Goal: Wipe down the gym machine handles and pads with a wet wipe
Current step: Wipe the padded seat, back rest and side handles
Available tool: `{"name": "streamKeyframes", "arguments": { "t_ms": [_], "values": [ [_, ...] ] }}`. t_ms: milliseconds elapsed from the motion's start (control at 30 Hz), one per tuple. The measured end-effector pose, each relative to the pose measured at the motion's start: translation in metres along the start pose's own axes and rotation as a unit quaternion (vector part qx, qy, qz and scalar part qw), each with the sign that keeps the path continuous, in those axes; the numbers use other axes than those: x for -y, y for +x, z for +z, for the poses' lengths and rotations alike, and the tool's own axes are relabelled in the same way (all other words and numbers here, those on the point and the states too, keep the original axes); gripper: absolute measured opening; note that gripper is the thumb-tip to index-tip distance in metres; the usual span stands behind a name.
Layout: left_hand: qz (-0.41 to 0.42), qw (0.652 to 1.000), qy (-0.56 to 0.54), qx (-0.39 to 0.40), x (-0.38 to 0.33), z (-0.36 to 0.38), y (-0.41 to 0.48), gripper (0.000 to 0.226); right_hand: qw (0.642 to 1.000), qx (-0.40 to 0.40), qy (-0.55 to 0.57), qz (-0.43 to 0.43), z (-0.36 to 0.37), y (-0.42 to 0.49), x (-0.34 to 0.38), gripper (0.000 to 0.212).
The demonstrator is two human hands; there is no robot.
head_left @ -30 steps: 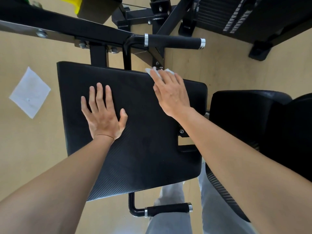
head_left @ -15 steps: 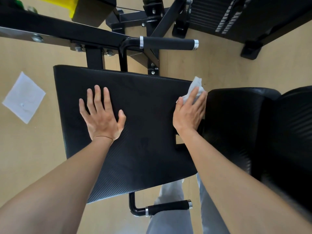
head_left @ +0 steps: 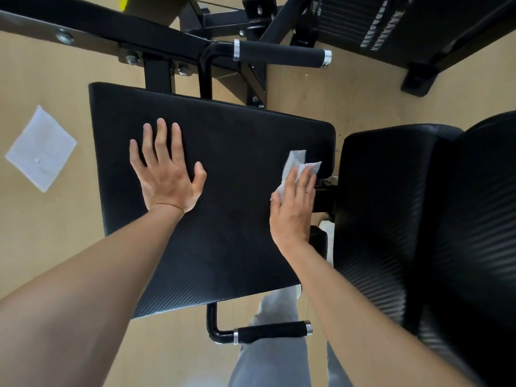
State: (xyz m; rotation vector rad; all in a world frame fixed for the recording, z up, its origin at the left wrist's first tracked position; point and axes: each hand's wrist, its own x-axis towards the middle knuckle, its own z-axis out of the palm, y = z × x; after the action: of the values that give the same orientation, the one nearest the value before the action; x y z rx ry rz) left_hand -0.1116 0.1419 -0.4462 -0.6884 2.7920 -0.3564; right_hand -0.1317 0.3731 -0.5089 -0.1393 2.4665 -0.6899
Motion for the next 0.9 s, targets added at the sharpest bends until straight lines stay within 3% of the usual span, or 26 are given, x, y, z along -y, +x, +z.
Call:
{"name": "streamKeyframes", "arguments": {
  "t_ms": [133,333,400,533,633,767,900],
  "values": [
    [0.003,1.0,-0.001,-0.009,0.0,0.0,-0.002,0.077,0.985,0.051,-0.071,-0.147,0.011,-0.026,-0.005,0.067],
    [0.006,1.0,-0.003,-0.021,0.0,-0.001,-0.003,0.074,0.913,0.093,-0.165,-0.361,0.015,-0.055,-0.031,0.064],
    [0.008,1.0,0.002,-0.027,-0.001,0.0,-0.004,0.073,0.91,0.092,-0.184,-0.36,0.009,-0.05,-0.043,0.064],
    [0.009,0.999,0.001,-0.038,-0.002,0.002,-0.008,0.07,0.951,0.069,-0.194,-0.231,0.002,-0.033,-0.046,0.07],
    [-0.007,0.998,-0.023,-0.051,-0.004,0.003,-0.013,0.065,0.967,0.053,-0.169,-0.185,0.009,-0.024,-0.023,0.07],
    [-0.045,0.992,-0.084,-0.079,-0.024,0.0,-0.045,0.053,0.95,0.058,-0.156,-0.264,0.029,-0.046,-0.005,0.068],
    [-0.007,0.986,-0.147,-0.081,-0.041,0.007,-0.101,0.044,0.938,0.076,-0.176,-0.29,0.032,-0.09,-0.027,0.07]
  ]
}}
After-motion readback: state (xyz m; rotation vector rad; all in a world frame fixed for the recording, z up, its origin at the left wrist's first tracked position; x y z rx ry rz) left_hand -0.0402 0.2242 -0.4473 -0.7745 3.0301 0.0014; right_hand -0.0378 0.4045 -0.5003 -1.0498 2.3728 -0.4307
